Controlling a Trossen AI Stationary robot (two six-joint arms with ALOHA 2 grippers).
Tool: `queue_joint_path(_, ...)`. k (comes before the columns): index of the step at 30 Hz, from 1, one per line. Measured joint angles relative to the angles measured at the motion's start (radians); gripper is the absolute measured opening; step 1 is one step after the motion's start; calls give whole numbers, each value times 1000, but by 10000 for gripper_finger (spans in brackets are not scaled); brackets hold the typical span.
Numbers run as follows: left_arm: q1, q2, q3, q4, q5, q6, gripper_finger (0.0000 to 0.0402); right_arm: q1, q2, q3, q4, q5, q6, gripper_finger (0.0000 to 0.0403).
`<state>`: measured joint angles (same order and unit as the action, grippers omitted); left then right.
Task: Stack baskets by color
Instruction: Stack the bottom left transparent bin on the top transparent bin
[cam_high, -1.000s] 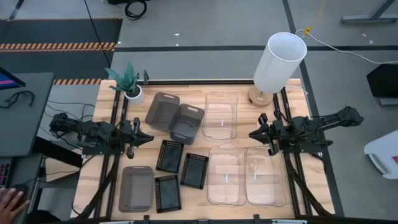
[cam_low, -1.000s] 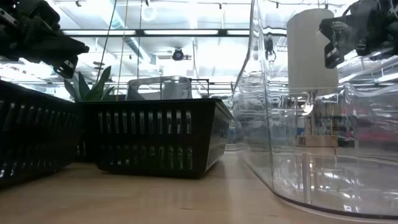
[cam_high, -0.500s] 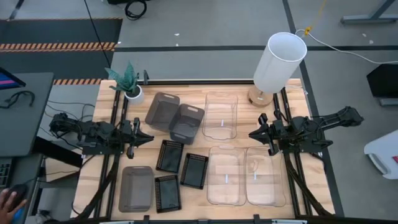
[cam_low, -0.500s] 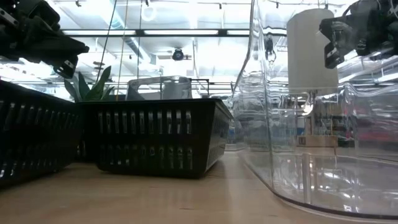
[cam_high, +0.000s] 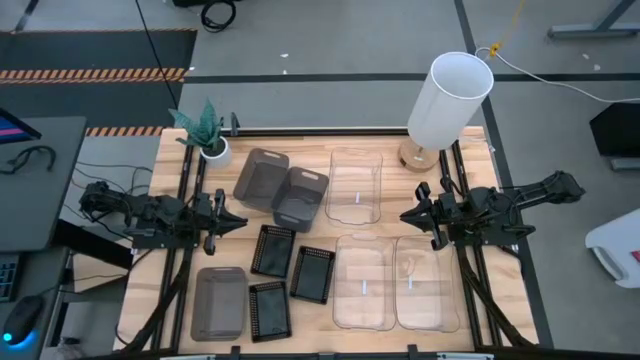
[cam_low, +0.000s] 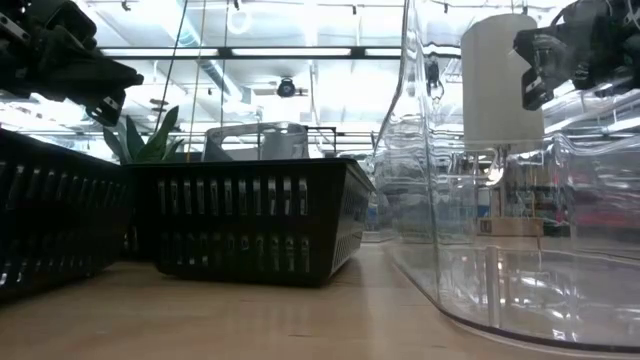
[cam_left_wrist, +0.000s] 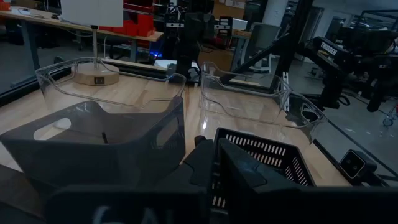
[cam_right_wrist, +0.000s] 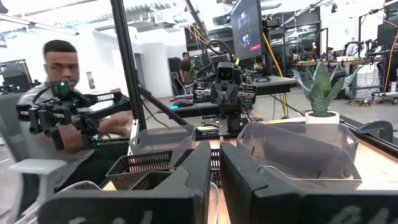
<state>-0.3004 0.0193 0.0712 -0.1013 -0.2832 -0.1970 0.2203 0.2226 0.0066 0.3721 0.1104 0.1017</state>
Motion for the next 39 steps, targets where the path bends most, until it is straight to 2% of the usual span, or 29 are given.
queue_joint_path(30, 0, 0, 0, 0, 0, 0, 36, 0, 0, 0, 0, 0, 0, 41)
queue_joint_path(39, 0, 0, 0, 0, 0, 0, 26, 0, 0, 0, 0, 0, 0, 41)
